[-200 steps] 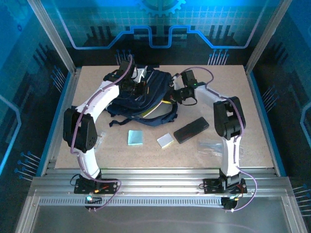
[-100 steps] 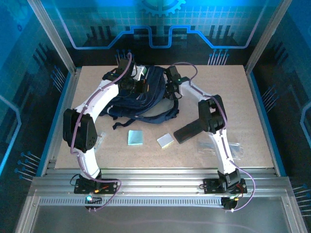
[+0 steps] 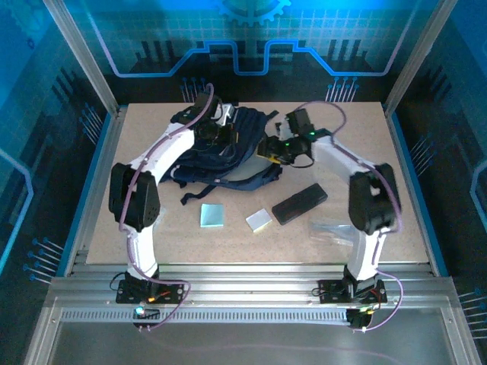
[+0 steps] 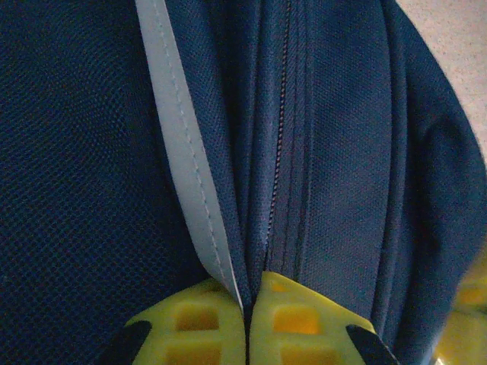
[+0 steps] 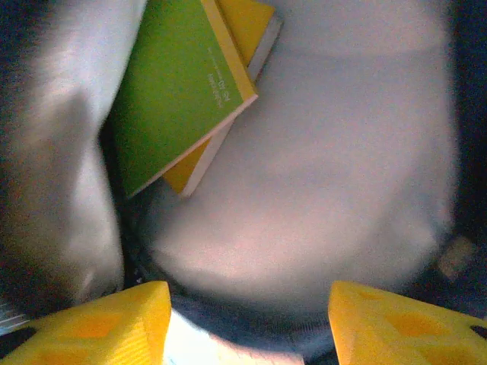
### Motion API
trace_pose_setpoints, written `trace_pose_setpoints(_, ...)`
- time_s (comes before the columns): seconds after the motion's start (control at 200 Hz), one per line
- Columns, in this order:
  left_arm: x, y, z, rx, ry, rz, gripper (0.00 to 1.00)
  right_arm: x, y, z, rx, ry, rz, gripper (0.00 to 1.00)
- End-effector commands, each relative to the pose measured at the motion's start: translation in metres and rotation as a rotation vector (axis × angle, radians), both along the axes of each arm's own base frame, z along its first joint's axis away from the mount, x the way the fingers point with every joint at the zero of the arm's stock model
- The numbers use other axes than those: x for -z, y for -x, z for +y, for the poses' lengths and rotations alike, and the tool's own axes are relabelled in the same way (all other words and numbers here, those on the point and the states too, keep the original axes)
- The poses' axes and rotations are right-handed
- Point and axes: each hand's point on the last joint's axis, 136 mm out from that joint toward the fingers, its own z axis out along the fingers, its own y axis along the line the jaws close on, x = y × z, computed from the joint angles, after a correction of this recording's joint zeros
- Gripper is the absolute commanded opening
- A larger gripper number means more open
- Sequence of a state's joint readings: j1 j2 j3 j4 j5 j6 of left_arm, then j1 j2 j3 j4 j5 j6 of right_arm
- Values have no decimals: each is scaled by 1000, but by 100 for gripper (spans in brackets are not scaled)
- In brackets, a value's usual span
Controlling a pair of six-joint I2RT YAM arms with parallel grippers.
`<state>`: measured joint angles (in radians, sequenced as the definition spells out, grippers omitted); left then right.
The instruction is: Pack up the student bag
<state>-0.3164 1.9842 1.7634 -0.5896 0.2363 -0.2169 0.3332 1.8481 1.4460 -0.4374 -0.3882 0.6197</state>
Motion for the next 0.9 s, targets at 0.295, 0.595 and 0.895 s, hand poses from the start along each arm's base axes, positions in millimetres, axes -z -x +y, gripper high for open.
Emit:
trace_pose_setpoints(0.295,-49,1,28,-209,13,-108,99,-21,65,-39,-57,247,-117,64)
trace_pose_setpoints(0.595,0,75,80,-412,-29,16,99,-12,85,7,-136,286,-158,65)
trace_pose_setpoints(0.895,64,118,101,-641,72,129,96,14,95,59,-147,288,-184,65)
